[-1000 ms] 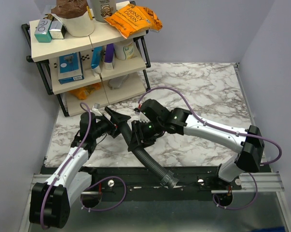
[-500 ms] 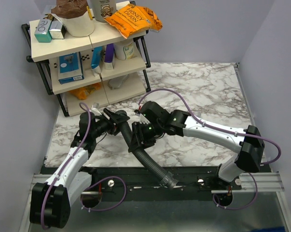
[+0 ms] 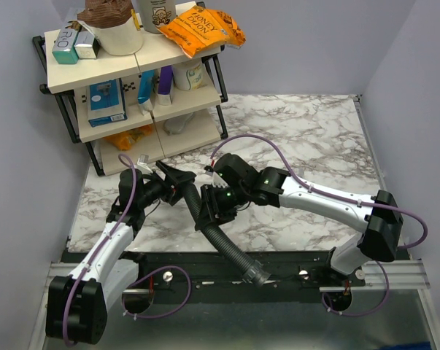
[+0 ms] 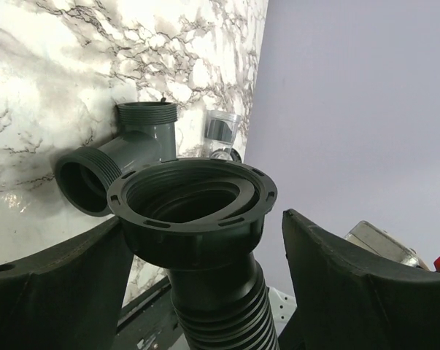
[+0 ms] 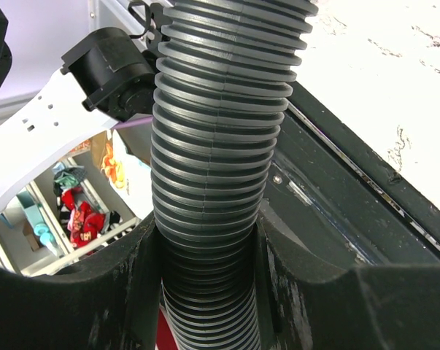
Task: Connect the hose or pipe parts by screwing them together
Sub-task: Pick up the pipeline from the center of the board.
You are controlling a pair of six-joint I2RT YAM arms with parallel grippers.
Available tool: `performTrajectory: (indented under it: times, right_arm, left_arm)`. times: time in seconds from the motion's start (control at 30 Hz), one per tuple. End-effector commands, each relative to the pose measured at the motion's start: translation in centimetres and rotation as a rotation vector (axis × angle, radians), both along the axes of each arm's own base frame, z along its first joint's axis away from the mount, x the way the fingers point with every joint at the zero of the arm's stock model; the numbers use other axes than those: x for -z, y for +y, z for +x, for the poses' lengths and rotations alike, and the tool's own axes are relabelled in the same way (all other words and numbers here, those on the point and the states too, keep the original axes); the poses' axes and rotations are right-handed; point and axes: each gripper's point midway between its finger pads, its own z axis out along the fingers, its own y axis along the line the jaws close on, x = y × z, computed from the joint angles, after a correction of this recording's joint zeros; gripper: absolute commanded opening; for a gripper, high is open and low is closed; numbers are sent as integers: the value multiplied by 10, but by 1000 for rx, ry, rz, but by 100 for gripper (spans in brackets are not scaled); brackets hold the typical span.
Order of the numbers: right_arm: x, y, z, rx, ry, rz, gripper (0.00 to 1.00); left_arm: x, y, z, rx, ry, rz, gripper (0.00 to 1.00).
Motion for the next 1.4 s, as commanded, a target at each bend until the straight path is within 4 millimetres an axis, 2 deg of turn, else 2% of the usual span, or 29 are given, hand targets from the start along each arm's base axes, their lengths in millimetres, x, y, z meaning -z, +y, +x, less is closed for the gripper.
performTrajectory:
  times: [0.0, 0.3, 0.4, 0.53, 0.77, 0.9, 0.97, 1.17, 1.27, 1.37]
  right_arm:
    - [-6, -5, -14, -27, 21, -2, 1]
    - [-4, -3, -15, -40, 29, -3, 1]
    - [-4, -1, -15, -46, 29, -1, 1]
    - [-4, 0, -14, -50, 26, 1, 1]
    - [3, -3, -16, -72, 4, 2, 1]
    - [14, -6, -22, -116, -51, -23, 1]
    - [21, -6, -30, -163, -92, -39, 1]
    - [62, -11, -36, -217, -181, -186, 1]
    - [78, -15, -32, -209, -211, -248, 1]
    - [83, -16, -21, -183, -263, -275, 3]
  left_arm:
    - [-22, 2, 8, -15, -67, -8, 86]
    - [-21, 2, 9, -17, -63, -14, 80]
    - [-22, 1, 8, -12, -69, -16, 75]
    - [-25, 0, 8, -2, -85, -21, 61]
    - [-30, 0, 10, -3, -95, -25, 48]
    - [-33, 1, 13, -10, -100, -30, 40]
    - [-35, 3, 15, -17, -103, -34, 30]
    - [-57, 4, 21, -25, -146, -60, 10]
    - [-70, 4, 23, -22, -170, -76, 0]
    - [-84, 1, 22, 0, -220, -88, 0]
